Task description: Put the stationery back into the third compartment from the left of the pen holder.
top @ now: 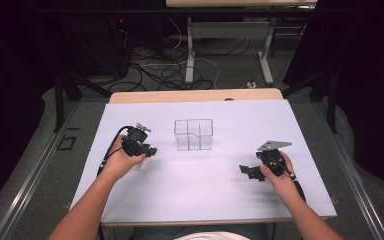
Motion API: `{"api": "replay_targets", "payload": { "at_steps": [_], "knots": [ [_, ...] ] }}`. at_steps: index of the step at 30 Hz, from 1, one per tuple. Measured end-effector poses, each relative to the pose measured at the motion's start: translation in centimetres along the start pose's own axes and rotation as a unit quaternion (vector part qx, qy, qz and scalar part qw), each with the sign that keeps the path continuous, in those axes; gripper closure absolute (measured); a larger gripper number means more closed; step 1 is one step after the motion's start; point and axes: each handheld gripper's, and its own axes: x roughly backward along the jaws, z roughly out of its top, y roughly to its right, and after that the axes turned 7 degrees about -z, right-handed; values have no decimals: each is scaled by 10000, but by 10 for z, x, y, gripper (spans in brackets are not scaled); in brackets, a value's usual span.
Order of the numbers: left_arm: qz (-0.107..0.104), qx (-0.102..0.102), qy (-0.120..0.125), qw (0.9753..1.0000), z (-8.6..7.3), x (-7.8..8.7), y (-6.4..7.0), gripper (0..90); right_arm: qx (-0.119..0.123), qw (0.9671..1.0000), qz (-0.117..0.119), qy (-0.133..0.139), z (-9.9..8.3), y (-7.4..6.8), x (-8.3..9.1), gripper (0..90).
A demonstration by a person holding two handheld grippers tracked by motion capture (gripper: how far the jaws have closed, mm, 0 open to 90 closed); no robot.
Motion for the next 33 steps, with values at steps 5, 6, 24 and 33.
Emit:
{"api": "replay_targets", "payload": {
  "at_steps": [5, 6, 24, 33],
  "knots": [
    [-19, 11, 351, 9994, 3, 5, 1, 673, 4, 10000, 0, 1, 0, 0, 0, 100],
    [-22, 0, 452, 9990, 3, 6, 1, 673, 3, 10000, 0, 1, 0, 0, 0, 100],
    [-372, 171, 1762, 9835, 4, 21, 5, 673, 60, 10000, -16, 18, 0, 0, 0, 100],
    [-395, 108, 2135, 9761, 9, 22, 12, 673, -60, 10000, -32, 73, 0, 0, 1, 100]
  ]
}}
